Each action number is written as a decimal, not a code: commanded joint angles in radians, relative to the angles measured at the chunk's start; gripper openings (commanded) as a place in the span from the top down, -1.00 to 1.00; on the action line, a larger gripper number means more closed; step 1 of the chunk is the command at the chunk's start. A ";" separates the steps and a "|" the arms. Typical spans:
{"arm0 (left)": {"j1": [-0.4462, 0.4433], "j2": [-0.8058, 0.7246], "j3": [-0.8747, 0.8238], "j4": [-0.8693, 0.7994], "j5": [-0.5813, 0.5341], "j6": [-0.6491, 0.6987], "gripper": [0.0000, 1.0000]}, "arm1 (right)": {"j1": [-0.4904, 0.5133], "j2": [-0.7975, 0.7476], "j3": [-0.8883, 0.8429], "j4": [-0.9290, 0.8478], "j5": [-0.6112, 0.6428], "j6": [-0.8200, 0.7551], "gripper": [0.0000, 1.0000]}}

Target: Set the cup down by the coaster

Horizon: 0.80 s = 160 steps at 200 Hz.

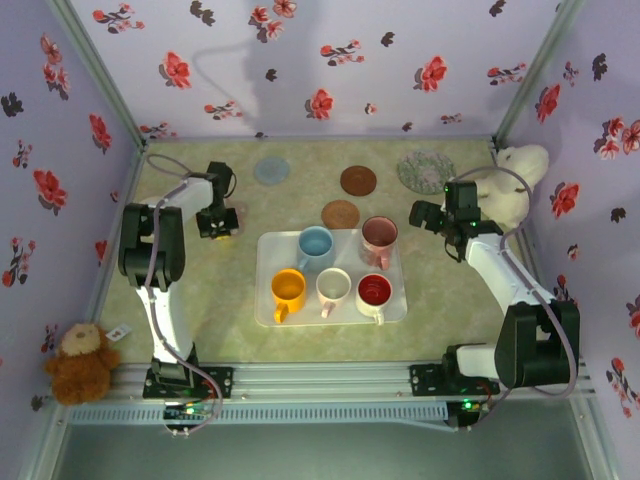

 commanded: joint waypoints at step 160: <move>0.032 0.042 0.023 0.083 -0.007 0.002 1.00 | 0.019 0.016 0.034 0.010 0.017 0.009 -0.98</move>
